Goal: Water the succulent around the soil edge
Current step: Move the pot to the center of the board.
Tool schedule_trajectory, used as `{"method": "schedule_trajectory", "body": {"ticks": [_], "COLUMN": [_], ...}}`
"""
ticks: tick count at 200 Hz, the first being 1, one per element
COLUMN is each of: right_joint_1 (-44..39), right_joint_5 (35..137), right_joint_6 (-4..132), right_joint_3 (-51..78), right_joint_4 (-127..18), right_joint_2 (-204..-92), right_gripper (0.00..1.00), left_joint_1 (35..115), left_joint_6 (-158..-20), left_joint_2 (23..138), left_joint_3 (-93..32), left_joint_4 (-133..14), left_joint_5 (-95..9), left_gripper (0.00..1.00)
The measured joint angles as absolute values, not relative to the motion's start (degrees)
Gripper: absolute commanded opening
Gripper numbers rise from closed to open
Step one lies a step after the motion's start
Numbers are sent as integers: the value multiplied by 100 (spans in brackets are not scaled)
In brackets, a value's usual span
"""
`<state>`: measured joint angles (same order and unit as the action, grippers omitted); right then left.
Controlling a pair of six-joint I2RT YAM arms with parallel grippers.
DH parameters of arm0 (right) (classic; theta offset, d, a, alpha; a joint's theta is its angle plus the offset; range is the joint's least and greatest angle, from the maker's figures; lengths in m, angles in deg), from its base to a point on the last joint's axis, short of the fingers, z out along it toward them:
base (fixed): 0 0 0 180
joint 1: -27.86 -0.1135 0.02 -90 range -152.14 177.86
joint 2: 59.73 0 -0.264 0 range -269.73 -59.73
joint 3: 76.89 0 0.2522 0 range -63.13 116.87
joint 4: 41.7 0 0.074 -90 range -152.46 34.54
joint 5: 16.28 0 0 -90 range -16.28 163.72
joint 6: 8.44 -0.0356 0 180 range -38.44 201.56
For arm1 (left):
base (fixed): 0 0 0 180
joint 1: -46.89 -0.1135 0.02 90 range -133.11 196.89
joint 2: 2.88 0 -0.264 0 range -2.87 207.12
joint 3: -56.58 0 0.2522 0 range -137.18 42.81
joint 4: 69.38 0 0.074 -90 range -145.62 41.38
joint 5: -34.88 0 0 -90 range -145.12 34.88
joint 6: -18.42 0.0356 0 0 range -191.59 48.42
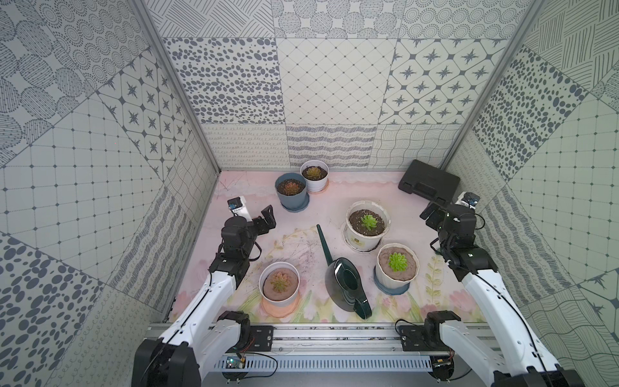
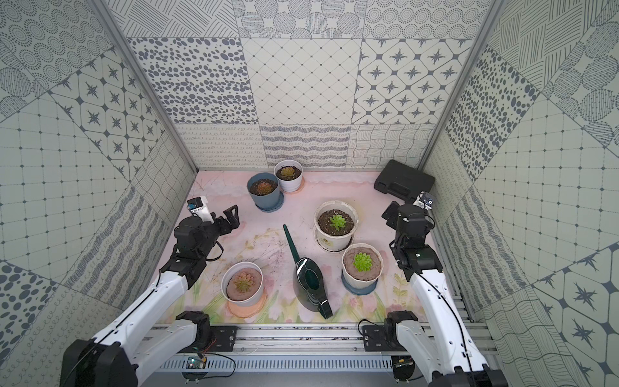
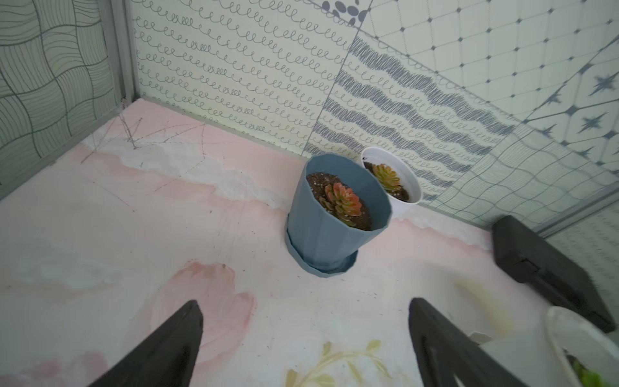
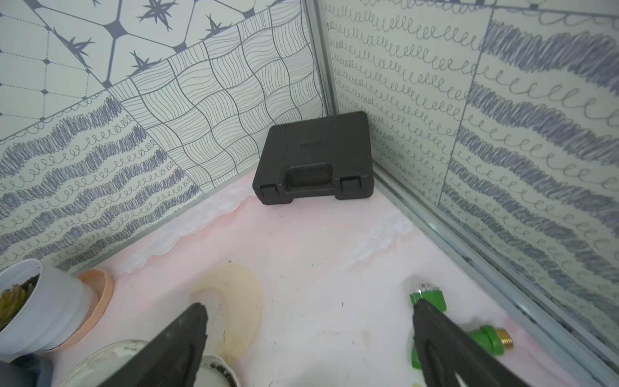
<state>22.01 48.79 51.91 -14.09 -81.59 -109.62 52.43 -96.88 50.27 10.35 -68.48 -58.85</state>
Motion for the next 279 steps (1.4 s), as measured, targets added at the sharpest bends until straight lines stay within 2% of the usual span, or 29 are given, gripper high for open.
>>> {"method": "schedule_trajectory", "body": {"ticks": [20, 63, 89, 113, 156, 186, 241, 279], "right_joint_1": [1782, 107, -690, -1460, -3206, -3969, -4183, -4118], "right_joint_5": [4720, 4492, 4739, 5098, 5944, 6149, 6151, 5878], "right_joint_6": [4590, 3691, 3364, 2874, 1694, 951, -269, -523], "right_joint_3": [-530, 899, 1365, 1408, 75, -651, -2058, -2364], "right_joint_4": [-9844, -12810, -13975, -14491, -14395, -13758, -12639, -11931], "right_joint_2": [-11049, -11609, -11751, -11753, -11908, -12192, -11928, -12149], "right_gripper": [98, 98, 98, 98, 98, 98, 98, 97], "left_joint_1": [5243, 5246, 5248, 5248, 5248, 5250, 5250, 5250], "left_joint_6": [-10167, -10316, -10156, -10025, -9844, -9726, -9577, -9542], "left_joint_2": [4443, 3576, 3278, 3080, 2922, 2830, 2765, 2719], "left_joint_3": [698, -301, -546, -454, -154, -43, -1, 14], "left_joint_4": [-6118, -4415, -3606, -3078, -2562, -2339, -2271, -2177], "left_joint_5": [-5360, -4416, -4049, -3830, -3570, -3513, -3461, -3456], "left_gripper": [99, 99, 99, 99, 99, 99, 99, 99]}}
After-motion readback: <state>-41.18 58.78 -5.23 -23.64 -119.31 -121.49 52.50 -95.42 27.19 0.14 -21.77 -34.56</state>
